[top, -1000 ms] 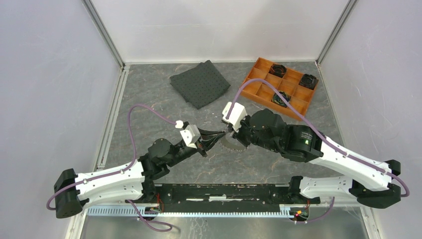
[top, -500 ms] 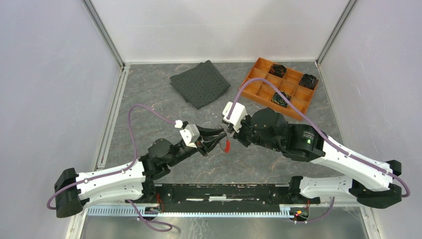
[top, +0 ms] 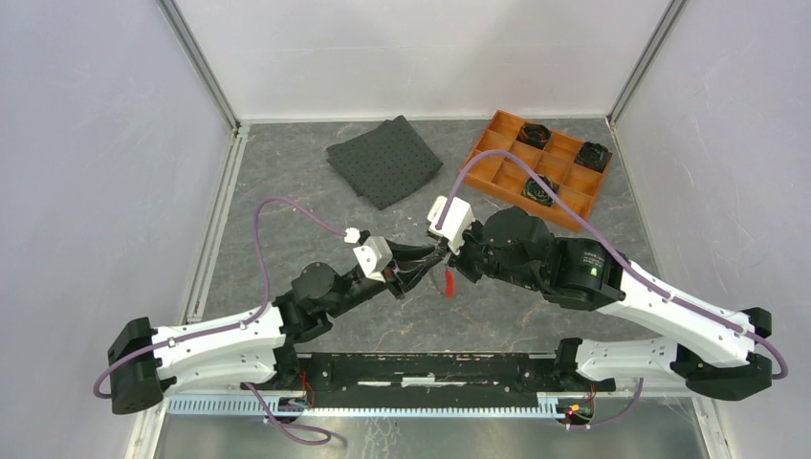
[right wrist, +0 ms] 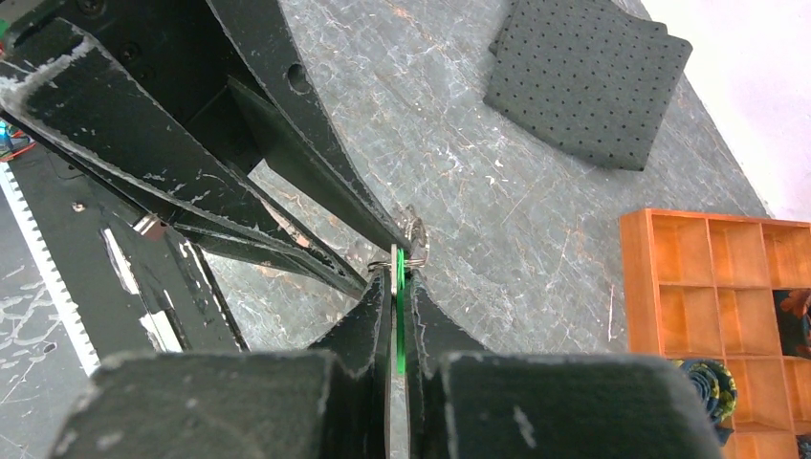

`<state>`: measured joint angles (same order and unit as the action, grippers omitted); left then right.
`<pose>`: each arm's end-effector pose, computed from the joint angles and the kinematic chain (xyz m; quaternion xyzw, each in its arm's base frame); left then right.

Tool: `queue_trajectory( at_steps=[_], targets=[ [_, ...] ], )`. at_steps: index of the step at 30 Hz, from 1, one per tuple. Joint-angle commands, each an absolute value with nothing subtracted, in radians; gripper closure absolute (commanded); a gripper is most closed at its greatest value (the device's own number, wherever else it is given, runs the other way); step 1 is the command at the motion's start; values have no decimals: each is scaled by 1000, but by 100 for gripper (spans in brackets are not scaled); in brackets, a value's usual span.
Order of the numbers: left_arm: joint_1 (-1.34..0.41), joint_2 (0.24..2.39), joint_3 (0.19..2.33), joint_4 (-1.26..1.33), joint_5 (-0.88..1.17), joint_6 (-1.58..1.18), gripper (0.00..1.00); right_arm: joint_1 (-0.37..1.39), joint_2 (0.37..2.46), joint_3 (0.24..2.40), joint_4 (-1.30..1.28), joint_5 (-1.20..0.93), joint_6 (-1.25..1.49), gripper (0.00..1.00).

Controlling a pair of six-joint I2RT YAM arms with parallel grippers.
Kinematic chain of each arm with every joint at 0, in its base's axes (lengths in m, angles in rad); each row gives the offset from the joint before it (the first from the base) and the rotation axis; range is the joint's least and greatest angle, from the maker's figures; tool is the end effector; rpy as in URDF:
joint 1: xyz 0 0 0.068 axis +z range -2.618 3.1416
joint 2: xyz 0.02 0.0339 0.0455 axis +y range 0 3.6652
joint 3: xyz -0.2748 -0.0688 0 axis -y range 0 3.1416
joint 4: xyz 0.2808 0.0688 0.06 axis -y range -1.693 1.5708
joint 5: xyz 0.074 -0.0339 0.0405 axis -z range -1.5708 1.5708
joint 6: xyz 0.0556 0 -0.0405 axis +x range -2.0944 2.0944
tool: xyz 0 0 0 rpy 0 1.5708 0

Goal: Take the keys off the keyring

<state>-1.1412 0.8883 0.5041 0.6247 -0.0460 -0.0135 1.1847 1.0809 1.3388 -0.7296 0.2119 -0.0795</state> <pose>0.1087 -0.2310 0.3080 0.3145 0.5312 -0.4174 0.6669 0.1092 0.2376 0.4273 -0.4565 0.7168 0.1959 0.4894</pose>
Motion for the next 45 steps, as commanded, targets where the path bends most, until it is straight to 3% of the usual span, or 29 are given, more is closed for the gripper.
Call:
queue_trajectory(
  at_steps=[1,8,11,14,16,24,33,39,45],
  targets=[
    [-1147,901,560,669,-33,-6,67,1186,1072,1379,-695,198,-92,99],
    [-1147,909,566,677,-44,-6,70,1186,1071,1367,-694,192,-91,99],
    [-1146,915,566,677,-51,-6,79,1187,1068,1364,-692,193,-91,99],
    [-1147,914,557,692,-64,-6,95,1186,1061,1355,-694,207,-88,99],
    [-1149,910,549,700,-69,-6,98,1186,1055,1344,-699,227,-84,99],
    [-1156,886,510,737,-65,-14,98,1186,1007,1275,-715,340,-65,99],
    [-1158,888,502,744,-58,-26,98,1186,1021,1296,-717,318,-73,99],
    [-1157,890,504,734,-59,-38,75,1187,1049,1346,-719,258,-93,99],
    [-1158,892,516,718,-58,-31,73,1187,1060,1365,-725,243,-103,99]
  ],
)
